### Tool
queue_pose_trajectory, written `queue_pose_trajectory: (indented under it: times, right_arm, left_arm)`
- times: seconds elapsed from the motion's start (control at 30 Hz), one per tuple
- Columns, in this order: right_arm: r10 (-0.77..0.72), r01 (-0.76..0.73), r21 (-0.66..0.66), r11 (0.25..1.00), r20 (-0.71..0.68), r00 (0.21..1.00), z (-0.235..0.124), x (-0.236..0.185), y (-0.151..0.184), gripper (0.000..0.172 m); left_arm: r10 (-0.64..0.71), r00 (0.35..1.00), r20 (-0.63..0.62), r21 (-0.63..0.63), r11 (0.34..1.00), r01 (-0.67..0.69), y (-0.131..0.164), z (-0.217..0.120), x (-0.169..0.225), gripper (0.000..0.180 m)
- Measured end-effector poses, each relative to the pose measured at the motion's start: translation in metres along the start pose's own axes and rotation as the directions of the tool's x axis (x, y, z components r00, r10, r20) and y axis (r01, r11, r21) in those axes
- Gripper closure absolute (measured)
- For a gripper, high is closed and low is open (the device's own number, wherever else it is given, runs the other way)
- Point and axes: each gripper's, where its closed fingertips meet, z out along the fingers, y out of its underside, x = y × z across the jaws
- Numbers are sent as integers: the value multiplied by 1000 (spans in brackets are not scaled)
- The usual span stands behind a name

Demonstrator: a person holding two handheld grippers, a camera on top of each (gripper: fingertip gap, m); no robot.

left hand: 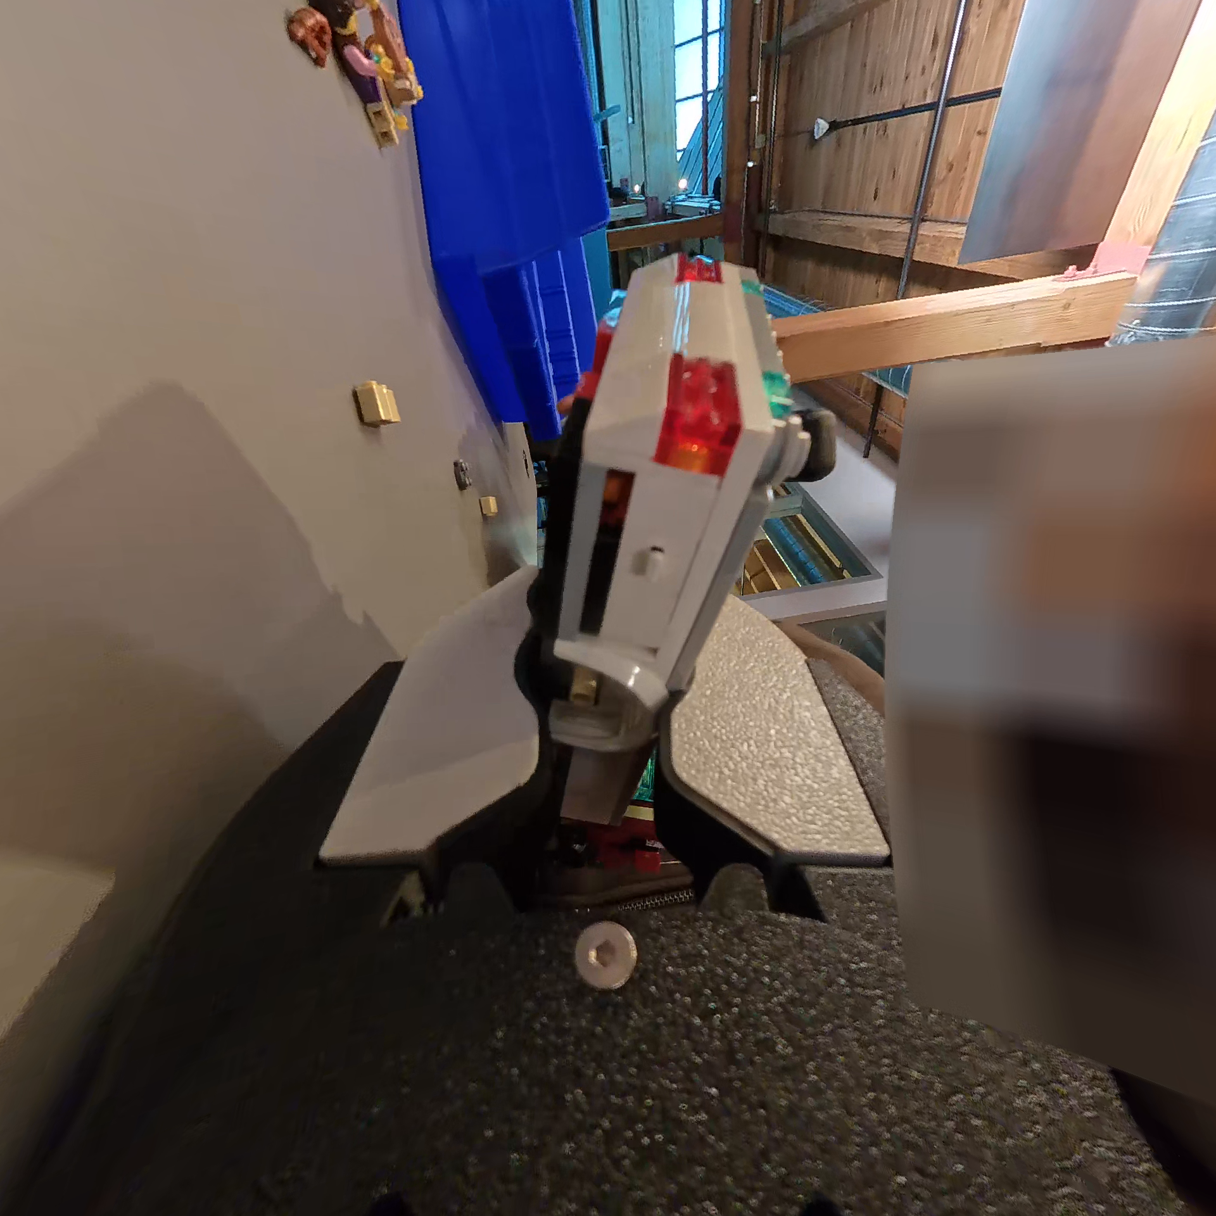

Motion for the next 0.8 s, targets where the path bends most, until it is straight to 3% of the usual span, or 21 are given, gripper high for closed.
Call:
queue_pose_trajectory:
  times: [0.13, 0.23, 0.3, 0.33, 0.37, 0.53, 0.63, 0.7, 0.8]
  right_arm:
    - [151, -157, -139, 978, -51, 987, 1, -13, 50, 110]
    - [195, -211, -170, 963, -105, 975, 8, -15, 63, 112]
    - [187, -213, -200, 956, -139, 972, 14, -12, 66, 126]
    - [177, -205, -203, 957, -151, 973, 17, -11, 66, 137]
    - [164, -194, -205, 959, -155, 974, 19, -9, 64, 158]
    - [130, -169, -199, 965, -196, 972, 19, 14, 56, 160]
    - [132, -147, -91, 985, -156, 979, 22, 24, 20, 160]
    - [97, -103, -71, 992, -83, 992, 39, 23, -4, 160]
    - [10, -18, -179, 984, -45, 999, 78, 28, -10, 160]
  left_arm:
    - [2, 1000, 7, -4, 1000, -2, 1, 0, -1, 150]
    - [20, 1000, 10, -7, 1000, -20, 0, 0, 0, 151]
    - [30, 999, 16, -3, 1000, -30, -1, -2, -1, 150]
    - [34, 999, 18, 1, 999, -34, -2, -2, 0, 151]
    - [37, 999, 19, 5, 999, -37, -3, -4, 0, 151]
    - [61, 998, 26, 10, 998, -61, -6, -11, 0, 150]
    - [56, 998, 35, 18, 998, -56, -7, -13, -1, 150]
    - [54, 998, 41, 17, 998, -54, -6, -12, -2, 150]
    - [61, 996, 60, 16, 998, -62, -6, -12, -3, 150]
